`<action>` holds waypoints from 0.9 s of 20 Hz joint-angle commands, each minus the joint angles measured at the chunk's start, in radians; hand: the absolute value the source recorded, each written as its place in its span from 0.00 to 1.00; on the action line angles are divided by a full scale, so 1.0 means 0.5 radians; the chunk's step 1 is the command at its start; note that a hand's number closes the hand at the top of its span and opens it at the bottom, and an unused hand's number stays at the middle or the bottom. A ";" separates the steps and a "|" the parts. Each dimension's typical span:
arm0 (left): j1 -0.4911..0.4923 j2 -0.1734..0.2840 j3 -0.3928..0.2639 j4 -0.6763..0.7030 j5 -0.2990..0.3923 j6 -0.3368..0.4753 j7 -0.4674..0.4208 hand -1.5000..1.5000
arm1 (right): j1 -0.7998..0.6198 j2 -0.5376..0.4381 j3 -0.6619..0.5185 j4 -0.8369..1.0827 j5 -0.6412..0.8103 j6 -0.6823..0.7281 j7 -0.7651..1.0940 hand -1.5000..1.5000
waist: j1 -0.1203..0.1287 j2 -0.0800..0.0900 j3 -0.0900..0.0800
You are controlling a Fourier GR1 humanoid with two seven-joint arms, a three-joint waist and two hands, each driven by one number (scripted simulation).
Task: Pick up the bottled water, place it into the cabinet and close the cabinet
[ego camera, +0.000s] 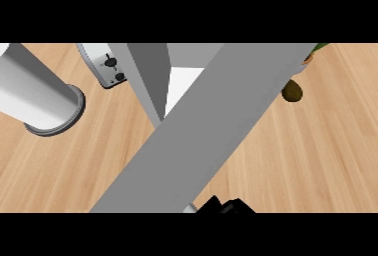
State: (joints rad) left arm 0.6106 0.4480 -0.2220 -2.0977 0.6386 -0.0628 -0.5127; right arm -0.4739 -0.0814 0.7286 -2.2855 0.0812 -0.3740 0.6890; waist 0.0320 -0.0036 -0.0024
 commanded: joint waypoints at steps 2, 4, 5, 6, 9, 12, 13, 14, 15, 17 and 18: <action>0.205 0.057 0.139 -0.005 0.095 -0.199 -0.095 1.00 | -0.372 0.156 -0.293 0.440 -0.159 -0.051 -0.002 1.00 | 0.012 0.009 0.002; 0.153 0.155 0.377 -0.043 0.305 -0.205 0.036 1.00 | -0.374 0.159 -0.378 0.442 -0.182 0.047 0.028 1.00 | -0.024 0.009 0.004; 0.203 0.112 0.323 -0.004 0.275 -0.278 -0.010 1.00 | -0.455 0.160 -0.468 0.496 -0.272 0.081 -0.034 1.00 | -0.019 0.008 0.004; 0.296 0.131 0.372 -0.014 0.250 -0.346 -0.080 1.00 | -0.447 0.160 -0.553 0.590 -0.302 0.132 -0.076 1.00 | -0.005 0.009 0.004; 0.304 0.080 0.385 0.070 0.211 -0.392 -0.118 1.00 | -0.536 0.134 -0.706 0.824 -0.421 0.265 -0.256 1.00 | -0.008 0.012 0.004; 0.296 0.111 0.467 0.019 0.310 -0.417 -0.037 1.00 | -0.694 0.163 -0.711 1.093 -0.398 0.196 -0.322 1.00 | -0.018 0.010 0.004; 0.288 0.135 0.496 0.038 0.314 -0.429 -0.023 1.00 | -0.681 0.149 -0.836 1.179 -0.474 0.335 -0.372 1.00 | -0.018 0.014 0.005; 0.315 0.068 0.433 0.198 0.221 -0.593 -0.172 1.00 | -0.701 0.135 -0.880 1.248 -0.516 0.397 -0.444 1.00 | -0.009 0.013 0.003; 0.300 0.091 0.515 0.062 0.286 -0.492 -0.069 1.00 | -0.806 0.163 -0.769 1.297 -0.461 0.274 -0.367 1.00 | -0.019 0.009 0.004; 0.311 0.100 0.586 0.147 0.321 -0.581 -0.100 1.00 | -0.744 0.140 -0.908 1.420 -0.474 0.417 -0.521 1.00 | -0.020 0.011 0.004; 0.292 0.110 0.596 0.161 0.349 -0.600 -0.084 1.00 | -0.717 0.156 -0.901 1.537 -0.527 0.484 -0.580 1.00 | -0.016 0.015 0.004</action>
State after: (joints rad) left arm 0.7536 0.5007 0.0366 -2.0412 0.7882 -0.3196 -0.5545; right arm -0.8247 -0.0011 0.3323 -1.6607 -0.1514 -0.1965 0.4706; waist 0.0254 -0.0026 -0.0018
